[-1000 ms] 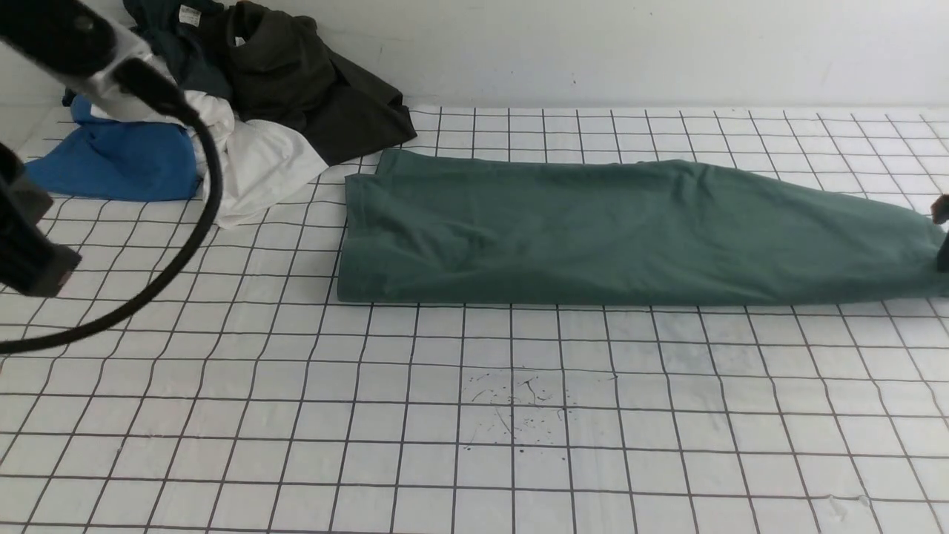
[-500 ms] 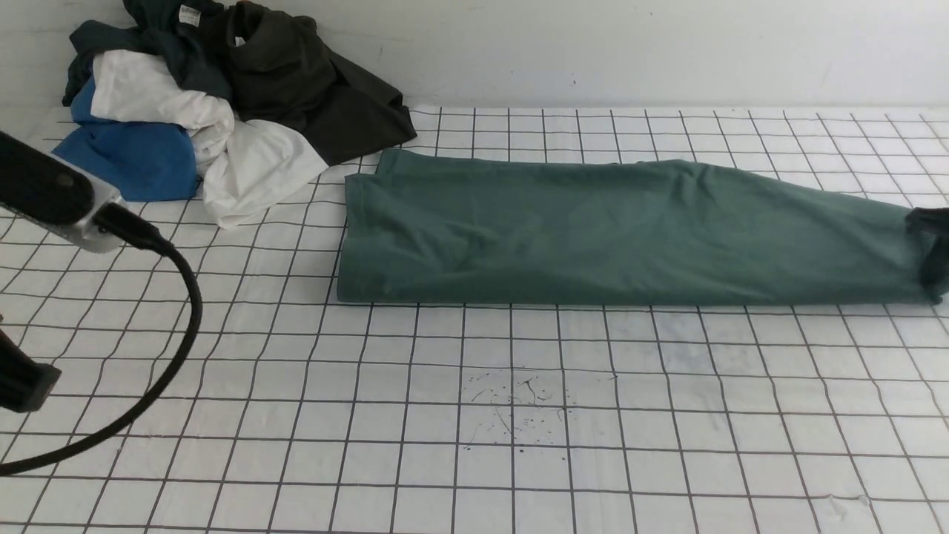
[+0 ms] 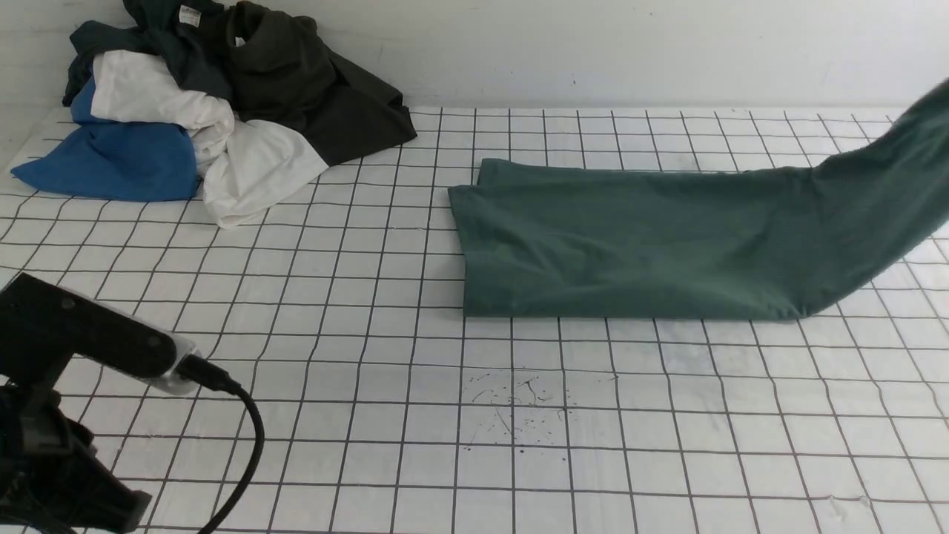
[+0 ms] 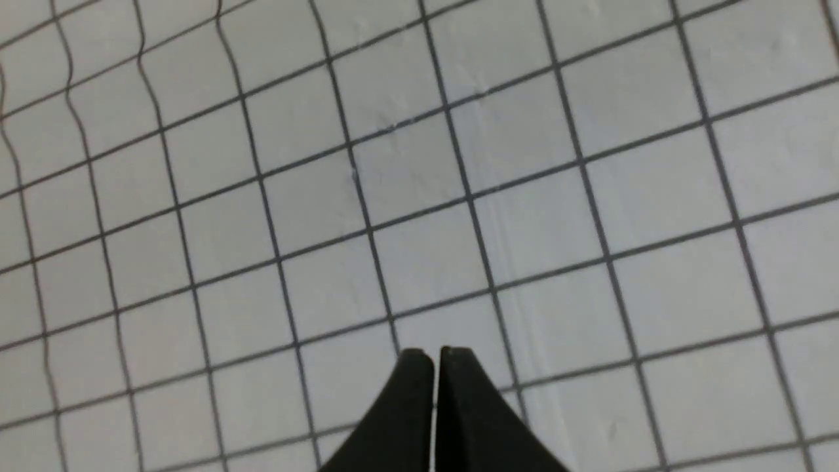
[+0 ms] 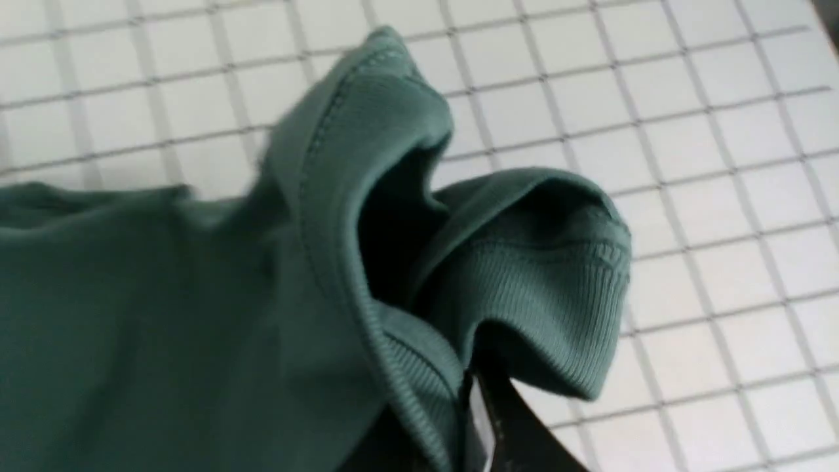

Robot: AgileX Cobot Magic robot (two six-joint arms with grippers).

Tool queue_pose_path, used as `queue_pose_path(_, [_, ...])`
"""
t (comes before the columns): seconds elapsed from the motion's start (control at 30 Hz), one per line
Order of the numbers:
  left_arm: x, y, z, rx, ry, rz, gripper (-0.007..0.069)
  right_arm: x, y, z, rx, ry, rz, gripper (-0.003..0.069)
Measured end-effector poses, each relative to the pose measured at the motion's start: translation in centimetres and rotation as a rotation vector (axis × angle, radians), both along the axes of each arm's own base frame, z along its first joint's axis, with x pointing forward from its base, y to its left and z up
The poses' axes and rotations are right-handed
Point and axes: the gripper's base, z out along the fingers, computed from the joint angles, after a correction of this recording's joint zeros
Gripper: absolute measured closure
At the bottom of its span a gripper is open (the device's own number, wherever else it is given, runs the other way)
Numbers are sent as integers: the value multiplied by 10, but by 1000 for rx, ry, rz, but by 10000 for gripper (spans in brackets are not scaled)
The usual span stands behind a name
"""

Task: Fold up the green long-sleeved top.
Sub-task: Use the right arm to drag the right edge of the fabric to the left and folds it over the left edge

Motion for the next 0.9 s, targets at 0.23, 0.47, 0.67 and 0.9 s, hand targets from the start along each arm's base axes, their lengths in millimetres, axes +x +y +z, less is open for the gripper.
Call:
queue_pose_path(0.23, [7, -8, 5, -94, -95, -17, 631, 25, 193, -11, 270, -65, 465, 636])
queue_pose_path(0.47, [7, -9, 4, -109, -88, -12, 631, 33, 329, -96, 327, 1, 693, 628])
queue_pose_path(0.67, [4, -8, 3, -104, -58, -3, 631, 36, 360, -141, 318, 29, 717, 442])
queue_pose_path(0.9, [4, -8, 3, -104, -58, -3, 631, 32, 348, -92, 241, -107, 751, 286])
